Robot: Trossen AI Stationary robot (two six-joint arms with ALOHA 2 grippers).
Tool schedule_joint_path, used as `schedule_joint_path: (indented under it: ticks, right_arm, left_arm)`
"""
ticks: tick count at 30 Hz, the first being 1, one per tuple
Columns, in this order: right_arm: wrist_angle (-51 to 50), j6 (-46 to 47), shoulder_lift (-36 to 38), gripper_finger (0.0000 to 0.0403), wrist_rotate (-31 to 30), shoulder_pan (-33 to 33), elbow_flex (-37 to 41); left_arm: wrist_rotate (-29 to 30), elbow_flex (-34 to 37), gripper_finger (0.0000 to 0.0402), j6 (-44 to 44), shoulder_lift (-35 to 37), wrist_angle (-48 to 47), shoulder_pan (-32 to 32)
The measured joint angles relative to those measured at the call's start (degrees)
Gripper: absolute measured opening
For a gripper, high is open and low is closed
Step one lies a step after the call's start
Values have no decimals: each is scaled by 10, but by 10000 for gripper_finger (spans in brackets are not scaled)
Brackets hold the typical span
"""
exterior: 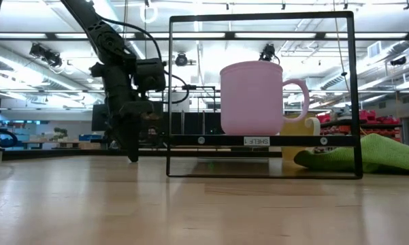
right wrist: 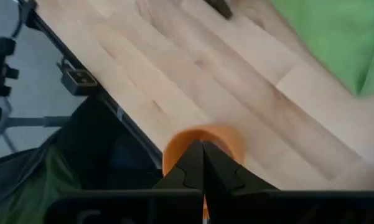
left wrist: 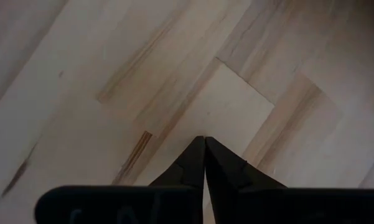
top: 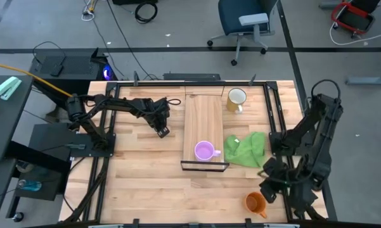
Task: Stack small to large cups/mugs on shelf
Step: Put the orange mug on the shelf
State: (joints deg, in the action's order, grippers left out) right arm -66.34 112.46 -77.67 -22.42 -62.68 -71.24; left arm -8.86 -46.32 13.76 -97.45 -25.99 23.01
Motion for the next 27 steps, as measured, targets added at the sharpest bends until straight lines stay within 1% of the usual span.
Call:
schedule_joint_path:
  ticks: [3,8,10,17,21,24,27]
  right_arm:
    - [-23,1,-38,3,17,-7,-34]
    - [-58,19,-92,2,93,-9,-63]
    - [-58,12,-108,3,111,-9,-66]
    - [-58,1,-136,7,126,-9,-66]
    - [-56,0,-149,10,131,-9,-65]
    - [-56,-1,-156,19,131,-9,-62]
    - [-51,0,-158,38,133,-9,-62]
  left_arm:
    - [4,1,23,0,0,2,-9]
    - [14,1,14,-11,0,4,-23]
    - [16,1,13,-23,0,8,-29]
    - [18,2,28,-13,0,15,-35]
    - [20,2,28,-13,0,19,-35]
    - [20,2,22,-12,0,21,-36]
    - [20,2,17,-14,0,23,-36]
